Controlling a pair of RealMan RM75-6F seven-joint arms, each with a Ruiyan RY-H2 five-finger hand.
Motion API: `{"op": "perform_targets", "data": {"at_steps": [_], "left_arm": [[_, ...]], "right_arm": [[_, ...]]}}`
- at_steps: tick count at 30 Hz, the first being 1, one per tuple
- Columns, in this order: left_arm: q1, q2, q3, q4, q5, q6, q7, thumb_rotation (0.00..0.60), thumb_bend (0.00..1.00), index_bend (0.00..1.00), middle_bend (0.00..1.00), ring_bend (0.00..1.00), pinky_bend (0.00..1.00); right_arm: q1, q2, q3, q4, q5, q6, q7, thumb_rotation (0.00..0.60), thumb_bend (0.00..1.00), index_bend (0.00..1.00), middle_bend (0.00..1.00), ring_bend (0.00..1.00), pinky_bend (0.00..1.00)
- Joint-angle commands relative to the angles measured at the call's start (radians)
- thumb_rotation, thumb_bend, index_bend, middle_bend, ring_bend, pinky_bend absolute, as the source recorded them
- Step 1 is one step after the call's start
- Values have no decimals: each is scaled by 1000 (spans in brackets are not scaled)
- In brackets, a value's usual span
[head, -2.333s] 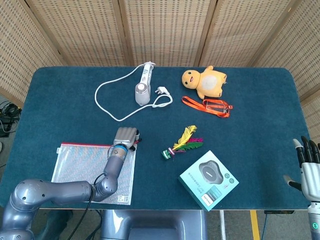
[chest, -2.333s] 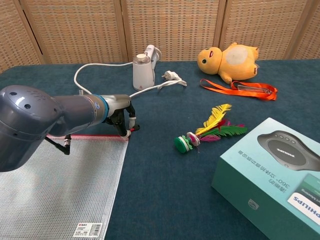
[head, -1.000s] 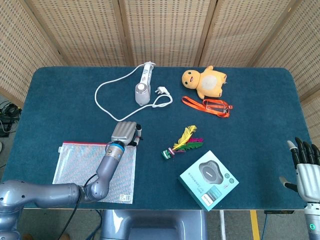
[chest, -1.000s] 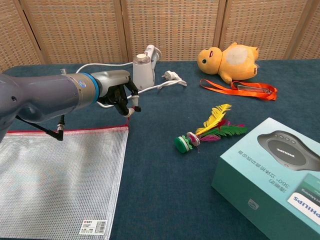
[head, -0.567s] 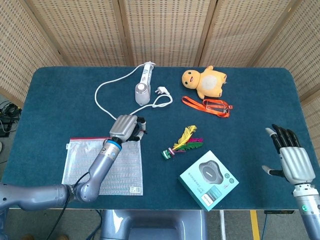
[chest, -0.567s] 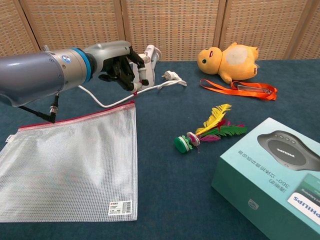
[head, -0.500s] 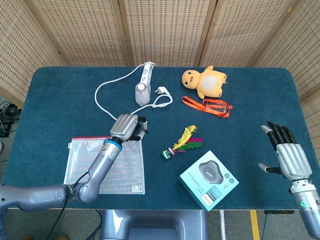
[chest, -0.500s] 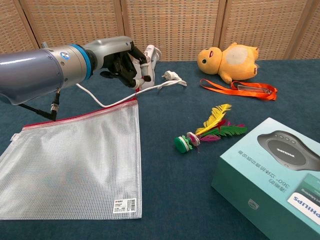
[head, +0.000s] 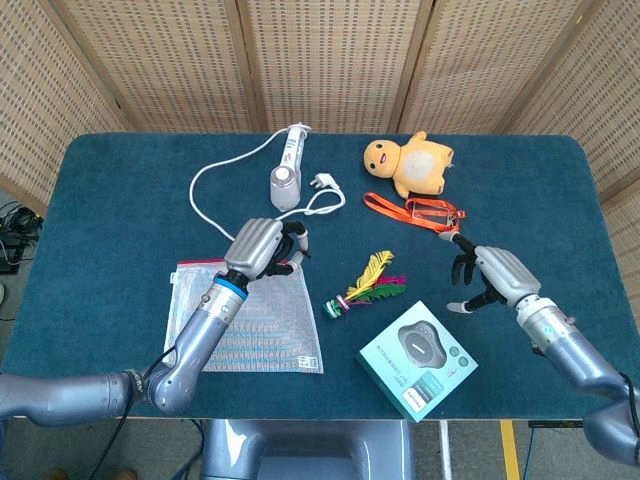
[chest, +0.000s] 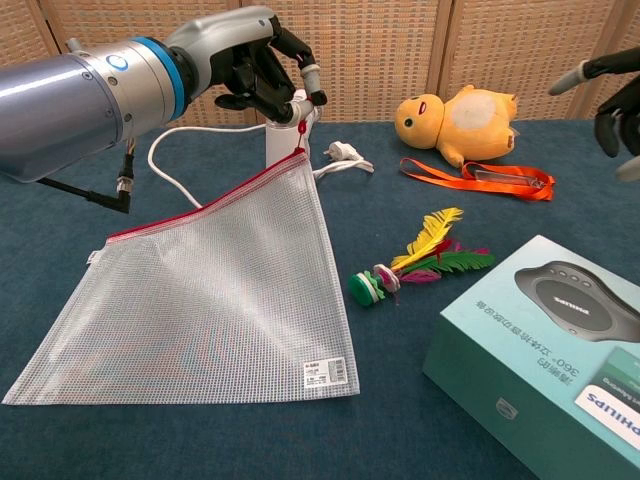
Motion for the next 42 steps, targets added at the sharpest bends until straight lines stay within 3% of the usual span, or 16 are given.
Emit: {"op": "perform_targets", "data": {"at_steps": [1,4,11,23,35,42], "left_arm": [[-8,1,-6,-9,-1,5,9,600,860,764,898,886,941],[-16,-1,-12,-15,-3,12,17,600,859,764,898,886,941],[-23,-4,-16,-15,-3,13,5,600,859,764,898,886,941],[-21,-7,-16,7,13,12,-36,600,859,768,897,886,941],[-22,-33,-15,30,26,16,-72,600,859,768,898,886,941],[-20,-36,-20,25,28,20,-83,600,859,768,898,886,941]], "right_arm": [[110,-40,41,8,145,-166,111,600,0,169,700,668,926],[166,-69,51,22,246,-252,149,600,0,208,733,699,957],[276,-157,18,63,455,-310,143,600,0,268,762,724,976],[452,-280,-39,126,745,-269,107,600,53,335,820,798,1000],[538,-386,-36,170,884,-189,50,600,77,397,836,808,1000],[559,-432,-20,205,940,-169,22,600,141,438,842,816,1000]]}}
